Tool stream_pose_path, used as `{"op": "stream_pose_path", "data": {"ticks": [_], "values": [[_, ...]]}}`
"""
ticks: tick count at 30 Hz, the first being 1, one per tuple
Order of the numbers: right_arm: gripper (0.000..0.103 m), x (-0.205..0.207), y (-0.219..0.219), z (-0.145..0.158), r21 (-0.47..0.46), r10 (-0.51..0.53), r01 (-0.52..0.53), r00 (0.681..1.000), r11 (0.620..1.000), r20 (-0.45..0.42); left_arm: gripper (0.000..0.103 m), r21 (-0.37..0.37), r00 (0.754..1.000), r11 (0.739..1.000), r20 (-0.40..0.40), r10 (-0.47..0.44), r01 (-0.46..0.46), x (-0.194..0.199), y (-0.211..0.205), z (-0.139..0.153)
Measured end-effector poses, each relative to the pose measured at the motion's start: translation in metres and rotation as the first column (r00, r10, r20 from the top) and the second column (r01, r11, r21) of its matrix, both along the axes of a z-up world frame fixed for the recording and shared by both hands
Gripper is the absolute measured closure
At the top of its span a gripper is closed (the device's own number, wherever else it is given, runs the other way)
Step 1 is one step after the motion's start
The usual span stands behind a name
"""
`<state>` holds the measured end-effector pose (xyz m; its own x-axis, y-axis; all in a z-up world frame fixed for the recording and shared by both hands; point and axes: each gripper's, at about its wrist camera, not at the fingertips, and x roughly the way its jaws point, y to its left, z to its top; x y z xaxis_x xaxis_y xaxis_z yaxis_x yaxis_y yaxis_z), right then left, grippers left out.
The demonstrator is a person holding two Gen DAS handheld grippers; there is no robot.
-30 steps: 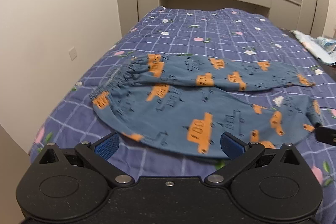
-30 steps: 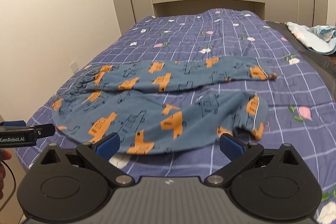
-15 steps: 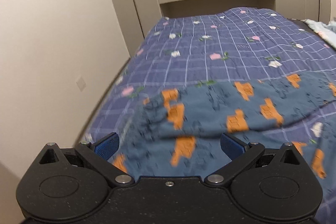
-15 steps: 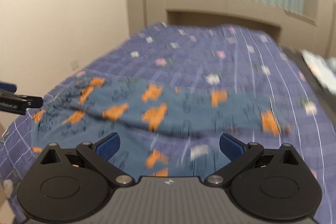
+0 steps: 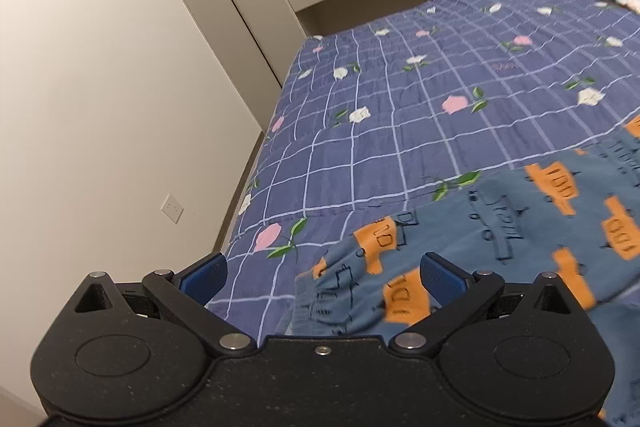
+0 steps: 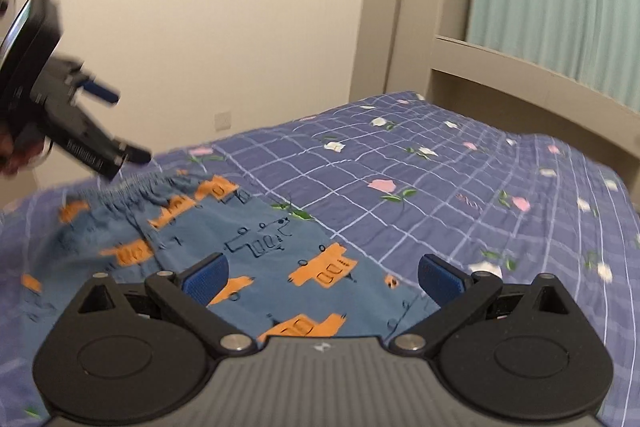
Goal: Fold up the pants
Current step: 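Move both grippers to the pant leg hems and close on them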
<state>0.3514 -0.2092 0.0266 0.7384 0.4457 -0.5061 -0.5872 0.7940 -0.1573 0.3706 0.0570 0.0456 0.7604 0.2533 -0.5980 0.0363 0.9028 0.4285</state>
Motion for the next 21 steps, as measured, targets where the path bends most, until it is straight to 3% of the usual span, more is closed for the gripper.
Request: {"op": "stream_pose_path", "data": {"ticks": [3, 5, 9, 11, 14, 18, 20, 21], "values": [[0.0, 0.017, 0.008, -0.013, -0.021, 0.03, -0.03, 1.0, 0.999, 0.003, 0.001, 0.01, 1.0, 1.0, -0.014, -0.009, 0.009, 0.019, 0.003, -0.01], [0.0, 0.038, 0.011, -0.022, -0.03, 0.049, -0.05, 0.998, 0.998, -0.041, 0.001, 0.004, 0.999, 1.0, -0.033, -0.028, 0.028, 0.032, 0.006, -0.018], [0.0, 0.074, 0.01, -0.041, -0.064, 0.075, -0.084, 0.988, 0.994, -0.136, 0.001, -0.09, 0.991, 0.989, -0.056, -0.125, 0.12, 0.061, 0.02, -0.028], [0.0, 0.089, 0.007, -0.048, -0.069, 0.105, -0.118, 0.98, 0.991, -0.17, 0.001, -0.131, 0.982, 0.975, -0.047, -0.185, 0.177, 0.073, 0.028, -0.031], [0.0, 0.113, 0.001, -0.055, -0.068, 0.111, -0.127, 0.972, 0.99, -0.209, 0.001, -0.128, 0.96, 0.955, -0.047, -0.277, 0.269, 0.096, 0.037, -0.04], [0.001, 0.146, -0.01, -0.064, -0.044, 0.091, -0.108, 0.957, 0.993, -0.275, 0.001, -0.147, 0.935, 0.936, -0.11, -0.337, 0.32, 0.13, 0.047, -0.059], [0.011, 0.16, -0.016, -0.071, -0.021, 0.08, -0.091, 0.946, 0.996, -0.314, 0.001, -0.215, 0.932, 0.93, -0.145, -0.332, 0.298, 0.144, 0.054, -0.064], [0.022, 0.164, -0.02, -0.073, -0.008, 0.075, -0.082, 0.941, 0.997, -0.329, 0.001, -0.261, 0.929, 0.922, -0.16, -0.334, 0.287, 0.149, 0.058, -0.066]]}}
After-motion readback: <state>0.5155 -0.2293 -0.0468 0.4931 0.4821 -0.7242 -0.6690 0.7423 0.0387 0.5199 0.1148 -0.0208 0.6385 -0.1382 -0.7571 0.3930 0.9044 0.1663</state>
